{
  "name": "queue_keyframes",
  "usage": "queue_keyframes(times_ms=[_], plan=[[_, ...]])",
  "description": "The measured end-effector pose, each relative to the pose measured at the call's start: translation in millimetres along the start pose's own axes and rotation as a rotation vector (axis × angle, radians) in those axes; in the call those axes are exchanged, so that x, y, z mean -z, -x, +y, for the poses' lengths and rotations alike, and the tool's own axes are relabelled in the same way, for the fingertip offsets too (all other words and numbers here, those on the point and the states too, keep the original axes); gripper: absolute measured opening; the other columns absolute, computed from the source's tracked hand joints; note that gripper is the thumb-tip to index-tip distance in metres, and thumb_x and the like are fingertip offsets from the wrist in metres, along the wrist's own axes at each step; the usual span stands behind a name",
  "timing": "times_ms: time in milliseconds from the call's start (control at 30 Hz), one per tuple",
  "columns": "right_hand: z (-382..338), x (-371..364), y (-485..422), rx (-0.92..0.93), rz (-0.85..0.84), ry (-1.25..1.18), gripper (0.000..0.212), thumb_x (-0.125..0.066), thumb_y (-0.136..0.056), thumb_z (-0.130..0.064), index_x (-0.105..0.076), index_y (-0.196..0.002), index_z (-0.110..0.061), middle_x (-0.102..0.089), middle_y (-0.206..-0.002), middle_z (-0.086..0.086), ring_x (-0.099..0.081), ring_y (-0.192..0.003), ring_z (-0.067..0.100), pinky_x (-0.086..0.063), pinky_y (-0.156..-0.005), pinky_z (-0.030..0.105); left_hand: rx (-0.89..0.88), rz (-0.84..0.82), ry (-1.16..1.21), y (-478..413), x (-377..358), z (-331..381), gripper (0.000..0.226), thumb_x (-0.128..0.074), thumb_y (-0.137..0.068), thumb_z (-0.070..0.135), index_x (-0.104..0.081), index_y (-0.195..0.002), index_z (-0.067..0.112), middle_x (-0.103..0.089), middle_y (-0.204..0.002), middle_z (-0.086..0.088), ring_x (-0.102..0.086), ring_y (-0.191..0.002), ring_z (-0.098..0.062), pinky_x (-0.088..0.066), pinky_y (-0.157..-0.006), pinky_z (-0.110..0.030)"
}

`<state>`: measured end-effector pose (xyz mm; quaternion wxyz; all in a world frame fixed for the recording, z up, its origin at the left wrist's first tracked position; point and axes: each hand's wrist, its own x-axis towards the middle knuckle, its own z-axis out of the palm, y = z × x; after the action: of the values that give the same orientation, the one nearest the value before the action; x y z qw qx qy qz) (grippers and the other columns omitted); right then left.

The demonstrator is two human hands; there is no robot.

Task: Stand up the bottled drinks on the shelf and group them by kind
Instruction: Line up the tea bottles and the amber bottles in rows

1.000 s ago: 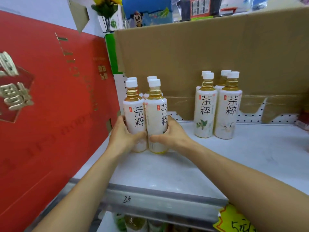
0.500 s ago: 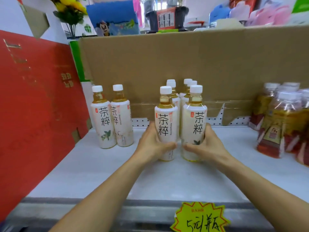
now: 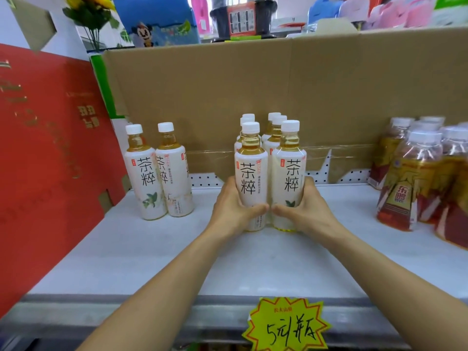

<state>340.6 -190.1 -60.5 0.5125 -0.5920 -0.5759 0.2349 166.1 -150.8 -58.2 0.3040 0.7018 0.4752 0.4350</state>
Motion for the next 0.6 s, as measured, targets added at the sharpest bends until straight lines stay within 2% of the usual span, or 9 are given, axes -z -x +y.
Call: queue_keyframes(times_ms=[67, 133, 233, 300, 367, 400, 467, 533, 600], plan=[[-2, -1, 4, 0.024, 0.051, -0.010, 0.077, -0.084, -0.072, -0.021, -0.037, -0.133, -0.021, -0.056, -0.126, -0.003, -0.055, -0.120, 0.015, -0.051, -0.096, 0.034, -0.003, -0.022, 0.003, 4, 3, 1, 0.074, -0.088, -0.068, 0.033, -0.044, -0.127, 0.032, -0.057, -0.128, 0.011, -0.056, -0.117, -0.010, -0.050, -0.101, -0.040], [-9, -3, 11, 0.144, 0.235, 0.099, 0.083, -0.080, -0.075, -0.024, -0.033, -0.142, -0.017, -0.044, -0.137, 0.001, -0.040, -0.131, 0.014, -0.041, -0.108, 0.039, -0.023, -0.021, -0.015, 12, 12, 3, 0.079, -0.087, -0.072, 0.035, -0.040, -0.137, 0.028, -0.053, -0.132, 0.010, -0.052, -0.119, -0.009, -0.047, -0.102, -0.033], [-40, -10, 25, 0.568, 0.488, 0.199, 0.069, -0.070, -0.082, -0.014, -0.037, -0.141, -0.002, -0.041, -0.140, 0.013, -0.034, -0.131, 0.017, -0.031, -0.114, 0.034, -0.123, 0.155, -0.092, 23, 39, -1, 0.070, -0.080, -0.081, 0.035, -0.040, -0.138, 0.027, -0.049, -0.127, 0.011, -0.049, -0.117, -0.006, -0.045, -0.099, -0.026], [-65, -27, 33, 0.820, 0.448, 0.216, 0.062, -0.066, -0.080, -0.010, -0.043, -0.136, 0.001, -0.044, -0.139, 0.017, -0.038, -0.133, 0.025, -0.027, -0.115, 0.029, -0.177, 0.342, -0.101, 26, 63, -12, 0.062, -0.078, -0.084, 0.027, -0.042, -0.135, 0.025, -0.046, -0.124, 0.010, -0.047, -0.119, -0.007, -0.045, -0.102, -0.029], [-81, -58, 33, 0.904, 0.268, 0.198, 0.058, -0.065, -0.081, -0.011, -0.046, -0.135, -0.001, -0.048, -0.138, 0.013, -0.042, -0.131, 0.026, -0.029, -0.115, 0.029, -0.161, 0.535, -0.065, 23, 88, -25, 0.066, -0.078, -0.082, 0.018, -0.040, -0.136, 0.020, -0.037, -0.126, 0.008, -0.041, -0.127, -0.013, -0.042, -0.108, -0.037], [-87, -77, 31, 0.852, 0.157, 0.182, 0.060, -0.067, -0.081, -0.014, -0.046, -0.136, -0.005, -0.047, -0.139, 0.010, -0.043, -0.130, 0.024, -0.033, -0.114, 0.030, -0.129, 0.613, -0.045, 18, 100, -32, 0.070, -0.078, -0.080, 0.015, -0.037, -0.137, 0.018, -0.034, -0.127, 0.007, -0.037, -0.130, -0.015, -0.040, -0.111, -0.040], [-94, -113, 18, 0.592, -0.061, 0.148, 0.069, -0.071, -0.083, -0.022, -0.037, -0.143, -0.013, -0.040, -0.143, 0.002, -0.040, -0.132, 0.018, -0.035, -0.113, 0.033, -0.005, 0.681, -0.042, 6, 124, -43, 0.082, -0.080, -0.077, 0.017, -0.032, -0.143, 0.016, -0.032, -0.135, 0.001, -0.033, -0.135, -0.020, -0.034, -0.115, -0.043], [-93, -147, -7, 0.248, -0.251, 0.073, 0.086, -0.076, -0.082, -0.027, -0.024, -0.150, -0.019, -0.030, -0.149, 0.001, -0.030, -0.140, 0.018, -0.029, -0.115, 0.032, 0.168, 0.604, -0.068, -8, 144, -54, 0.091, -0.082, -0.076, 0.017, -0.027, -0.149, 0.014, -0.033, -0.143, -0.006, -0.032, -0.138, -0.023, -0.031, -0.116, -0.039], [-89, -174, -34, 0.007, -0.346, -0.030, 0.098, -0.082, -0.075, -0.025, -0.018, -0.151, -0.020, -0.032, -0.149, 0.003, -0.031, -0.142, 0.023, -0.031, -0.115, 0.040, 0.249, 0.472, -0.016, -22, 159, -65, 0.087, -0.082, -0.074, 0.008, -0.032, -0.145, 0.012, -0.044, -0.136, -0.006, -0.046, -0.131, -0.024, -0.041, -0.108, -0.039]])
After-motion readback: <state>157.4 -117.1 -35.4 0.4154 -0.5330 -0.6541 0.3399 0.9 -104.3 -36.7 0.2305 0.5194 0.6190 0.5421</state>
